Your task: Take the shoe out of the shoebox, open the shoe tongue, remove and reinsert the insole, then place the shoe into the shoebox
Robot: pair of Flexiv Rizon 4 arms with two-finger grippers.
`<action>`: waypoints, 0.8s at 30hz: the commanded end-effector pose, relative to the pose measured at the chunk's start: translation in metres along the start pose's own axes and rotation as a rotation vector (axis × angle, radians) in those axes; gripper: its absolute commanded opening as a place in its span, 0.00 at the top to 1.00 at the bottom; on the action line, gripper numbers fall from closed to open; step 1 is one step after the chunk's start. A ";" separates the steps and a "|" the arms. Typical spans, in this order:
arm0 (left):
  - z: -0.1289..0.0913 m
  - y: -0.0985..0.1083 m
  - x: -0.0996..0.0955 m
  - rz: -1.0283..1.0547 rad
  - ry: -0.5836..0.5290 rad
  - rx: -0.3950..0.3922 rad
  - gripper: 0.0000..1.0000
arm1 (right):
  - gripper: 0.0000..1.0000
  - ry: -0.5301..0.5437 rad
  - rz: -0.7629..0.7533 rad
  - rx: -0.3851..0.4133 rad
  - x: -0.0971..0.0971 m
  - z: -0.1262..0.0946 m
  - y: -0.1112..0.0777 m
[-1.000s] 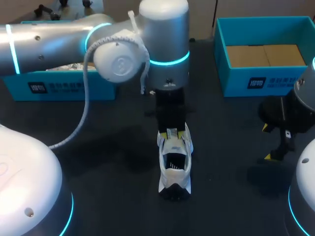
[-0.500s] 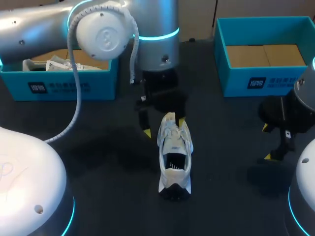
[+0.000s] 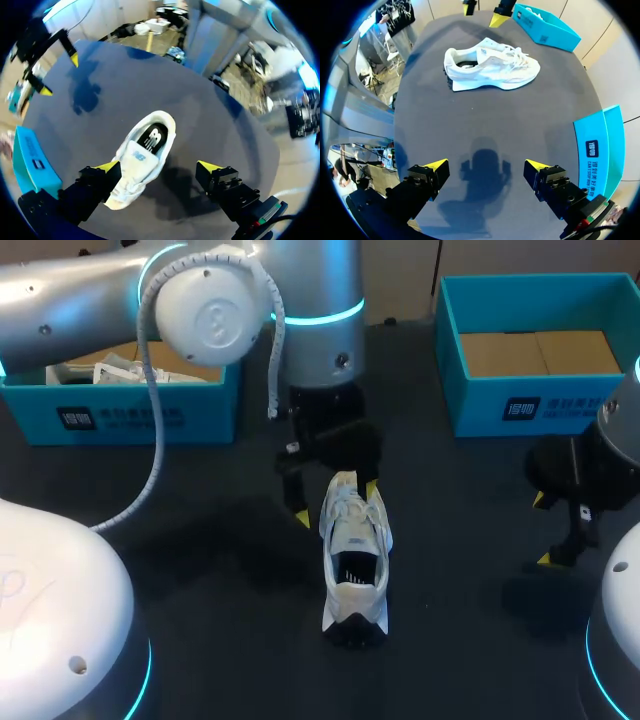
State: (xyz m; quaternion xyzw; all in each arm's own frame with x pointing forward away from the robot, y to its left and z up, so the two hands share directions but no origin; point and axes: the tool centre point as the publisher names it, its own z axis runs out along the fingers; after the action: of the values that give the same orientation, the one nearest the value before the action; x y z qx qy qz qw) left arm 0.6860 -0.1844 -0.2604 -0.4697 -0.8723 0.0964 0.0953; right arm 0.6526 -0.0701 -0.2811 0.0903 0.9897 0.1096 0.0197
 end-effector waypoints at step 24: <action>0.017 -0.029 0.031 -0.654 0.018 0.014 0.00 | 0.00 -0.002 0.000 0.001 0.001 0.001 0.000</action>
State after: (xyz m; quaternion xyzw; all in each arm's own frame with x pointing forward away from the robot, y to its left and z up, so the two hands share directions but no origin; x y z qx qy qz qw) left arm 0.6401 -0.1716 -0.2668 -0.1649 -0.9754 0.0668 0.1303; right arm 0.6526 -0.0701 -0.2811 0.0903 0.9897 0.1096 0.0197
